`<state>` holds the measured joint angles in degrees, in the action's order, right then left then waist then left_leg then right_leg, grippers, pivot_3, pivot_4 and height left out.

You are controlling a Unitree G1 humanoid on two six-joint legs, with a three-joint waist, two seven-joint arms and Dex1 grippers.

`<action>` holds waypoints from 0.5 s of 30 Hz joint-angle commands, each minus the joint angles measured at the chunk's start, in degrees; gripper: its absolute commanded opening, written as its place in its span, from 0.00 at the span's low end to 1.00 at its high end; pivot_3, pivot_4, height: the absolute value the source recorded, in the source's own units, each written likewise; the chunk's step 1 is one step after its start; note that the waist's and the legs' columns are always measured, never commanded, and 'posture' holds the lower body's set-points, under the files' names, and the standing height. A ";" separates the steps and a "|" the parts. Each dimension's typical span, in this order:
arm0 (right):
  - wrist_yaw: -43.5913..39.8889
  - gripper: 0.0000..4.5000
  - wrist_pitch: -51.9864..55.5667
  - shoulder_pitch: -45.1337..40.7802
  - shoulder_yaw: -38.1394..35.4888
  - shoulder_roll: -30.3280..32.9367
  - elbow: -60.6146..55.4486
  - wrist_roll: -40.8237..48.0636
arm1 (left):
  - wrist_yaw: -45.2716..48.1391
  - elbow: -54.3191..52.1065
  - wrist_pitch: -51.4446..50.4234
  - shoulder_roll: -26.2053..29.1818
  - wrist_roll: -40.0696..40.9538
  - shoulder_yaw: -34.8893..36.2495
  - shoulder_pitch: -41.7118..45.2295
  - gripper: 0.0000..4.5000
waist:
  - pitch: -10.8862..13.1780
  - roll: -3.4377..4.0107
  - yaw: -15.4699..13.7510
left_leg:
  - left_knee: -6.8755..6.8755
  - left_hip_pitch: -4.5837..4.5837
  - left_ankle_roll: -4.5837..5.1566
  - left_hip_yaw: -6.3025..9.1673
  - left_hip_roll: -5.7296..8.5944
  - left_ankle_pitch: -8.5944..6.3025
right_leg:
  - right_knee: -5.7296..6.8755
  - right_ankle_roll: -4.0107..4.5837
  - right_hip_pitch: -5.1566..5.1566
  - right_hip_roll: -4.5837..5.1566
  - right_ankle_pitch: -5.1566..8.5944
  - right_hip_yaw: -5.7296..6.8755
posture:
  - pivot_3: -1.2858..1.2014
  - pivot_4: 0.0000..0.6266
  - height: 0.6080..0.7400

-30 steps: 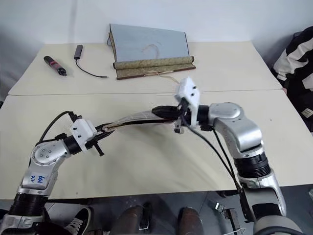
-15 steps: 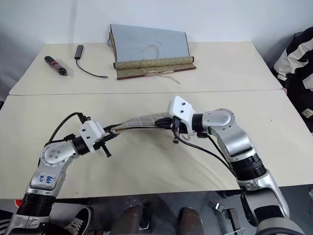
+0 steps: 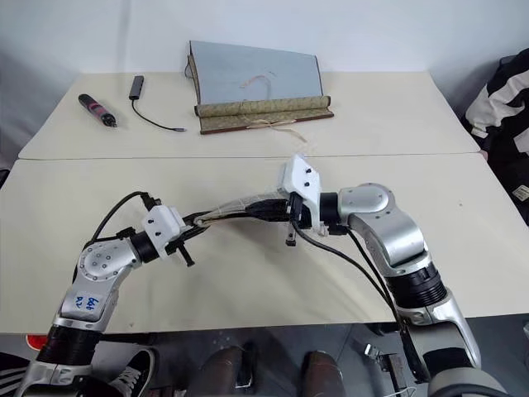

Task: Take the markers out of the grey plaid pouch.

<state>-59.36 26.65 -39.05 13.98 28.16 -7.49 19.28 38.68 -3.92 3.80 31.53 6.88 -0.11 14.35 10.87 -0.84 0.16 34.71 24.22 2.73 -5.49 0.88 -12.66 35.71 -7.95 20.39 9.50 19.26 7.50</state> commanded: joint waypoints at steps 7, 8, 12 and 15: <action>-0.02 0.00 -4.37 -0.12 -0.12 -0.15 1.74 -2.50 | -0.34 -2.56 -0.18 -1.05 0.34 -0.14 0.71 0.00 | 0.00 0.00 0.02 | 0.01 0.00 0.08 0.00 0.00 0.05 | 0.01 0.00 -0.01 -0.01 0.00 0.01 | 0.52 0.24 1.00; 0.10 0.00 -3.29 -0.08 -0.93 -0.86 1.39 -1.06 | -0.41 -2.69 -0.33 -1.16 0.30 -0.16 0.72 0.00 | 0.00 0.00 0.01 | 0.02 0.00 0.08 0.00 0.00 0.05 | 0.01 0.00 -0.01 -0.01 0.00 0.01 | 0.52 0.24 1.00; -0.96 0.00 -2.72 0.10 -0.43 -0.50 0.30 -0.76 | -0.23 -3.03 -0.57 -1.31 0.17 -0.12 0.68 0.00 | 0.00 0.00 0.02 | 0.05 0.00 0.08 0.01 -0.01 0.05 | 0.03 0.00 -0.01 -0.02 0.00 0.01 | 0.52 0.24 1.00; -1.31 0.00 -4.18 0.89 1.03 0.49 0.73 -2.97 | -0.02 -3.17 -1.30 -1.35 0.47 -0.10 0.70 0.00 | 0.00 0.00 -0.01 | 0.08 0.00 0.09 0.01 -0.01 0.04 | 0.03 0.00 -0.02 -0.02 0.00 0.01 | 0.52 0.24 1.00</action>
<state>-60.18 23.72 -38.81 14.87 27.84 -4.80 17.14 38.74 -4.17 2.46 30.17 6.66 -0.58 14.36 10.87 -0.84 0.15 34.80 24.22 2.82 -5.48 0.87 -12.62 35.74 -7.95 20.36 9.48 19.26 7.51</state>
